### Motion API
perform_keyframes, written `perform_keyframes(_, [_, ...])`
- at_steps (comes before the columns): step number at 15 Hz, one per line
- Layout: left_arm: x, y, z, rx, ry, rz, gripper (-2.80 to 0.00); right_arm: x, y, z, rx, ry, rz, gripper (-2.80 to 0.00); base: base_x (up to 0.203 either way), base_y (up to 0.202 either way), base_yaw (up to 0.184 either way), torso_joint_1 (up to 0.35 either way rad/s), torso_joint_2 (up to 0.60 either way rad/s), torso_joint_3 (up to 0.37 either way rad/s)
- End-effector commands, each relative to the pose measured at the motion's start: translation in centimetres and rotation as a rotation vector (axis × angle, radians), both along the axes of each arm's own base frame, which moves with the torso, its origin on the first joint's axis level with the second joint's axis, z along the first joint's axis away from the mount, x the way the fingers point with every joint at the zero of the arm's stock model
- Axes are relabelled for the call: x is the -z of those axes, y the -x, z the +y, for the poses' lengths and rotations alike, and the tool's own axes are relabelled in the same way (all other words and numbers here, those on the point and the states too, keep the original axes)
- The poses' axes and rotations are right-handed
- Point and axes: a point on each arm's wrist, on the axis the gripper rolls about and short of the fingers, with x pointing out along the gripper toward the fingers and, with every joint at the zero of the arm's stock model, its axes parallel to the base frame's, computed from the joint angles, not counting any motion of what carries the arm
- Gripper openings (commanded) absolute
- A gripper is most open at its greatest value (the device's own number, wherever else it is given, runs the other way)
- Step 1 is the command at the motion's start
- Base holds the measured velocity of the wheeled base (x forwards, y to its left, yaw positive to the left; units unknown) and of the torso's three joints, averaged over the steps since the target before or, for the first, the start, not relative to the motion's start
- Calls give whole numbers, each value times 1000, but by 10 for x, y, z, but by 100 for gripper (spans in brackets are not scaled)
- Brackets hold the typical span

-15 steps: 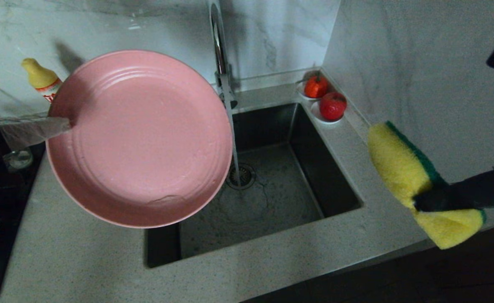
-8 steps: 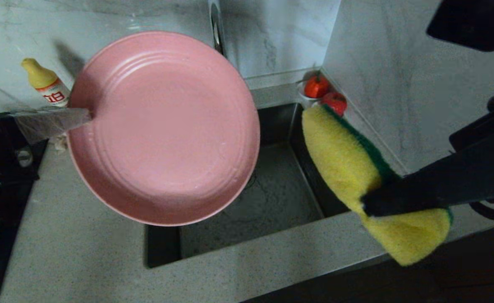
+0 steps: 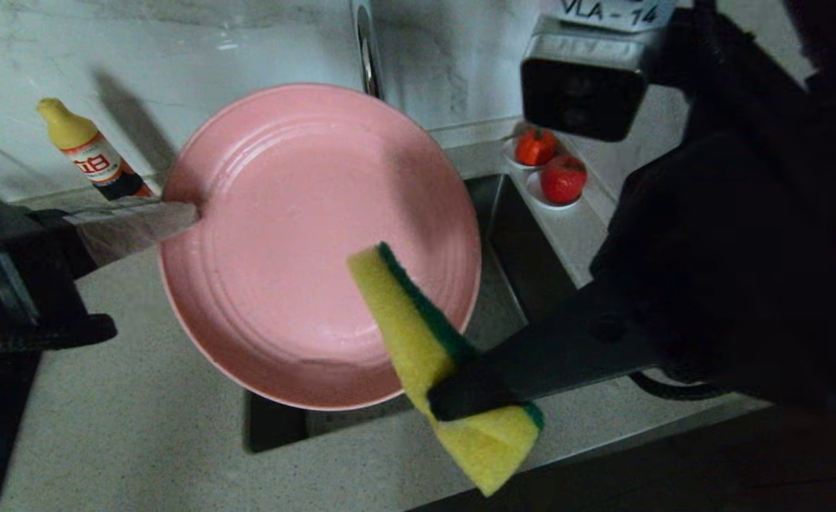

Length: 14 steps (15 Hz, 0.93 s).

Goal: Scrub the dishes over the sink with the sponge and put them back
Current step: Wipe the plate

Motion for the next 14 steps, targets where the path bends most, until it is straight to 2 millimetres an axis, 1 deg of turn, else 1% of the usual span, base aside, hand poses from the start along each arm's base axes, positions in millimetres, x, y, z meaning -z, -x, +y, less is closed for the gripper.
perform_keyframes(1, [9, -14, -9, -39, -27, 14, -280, 17, -12, 19, -6, 50, 41, -280, 0, 0, 0, 0, 0, 0])
perform_keyframes(3, [14, -20, -22, -58, -41, 11, -280, 26, -19, 30, -6, 71, 57, -280, 0, 0, 0, 0, 0, 0])
perform_keyframes(5, [22, -30, -37, -98, -78, 20, -280, 27, -17, 36, -20, 67, 58, -280, 0, 0, 0, 0, 0, 0])
perform_keyframes(7, [25, -42, -51, -158, -60, -13, -280, 32, -19, 42, -14, 76, 79, -280, 0, 0, 0, 0, 0, 0])
perform_keyframes(9, [26, -45, -63, -215, -36, -34, -280, 38, -22, 50, 0, 86, 112, -280, 0, 0, 0, 0, 0, 0])
perform_keyframes(12, [28, -48, -66, -251, -16, -21, -280, 45, -28, 61, 43, 96, 162, -280, 0, 0, 0, 0, 0, 0])
perform_keyframes(14, [31, -48, -66, -270, -15, -13, -280, 54, -35, 69, 95, 118, 176, -280, 0, 0, 0, 0, 0, 0])
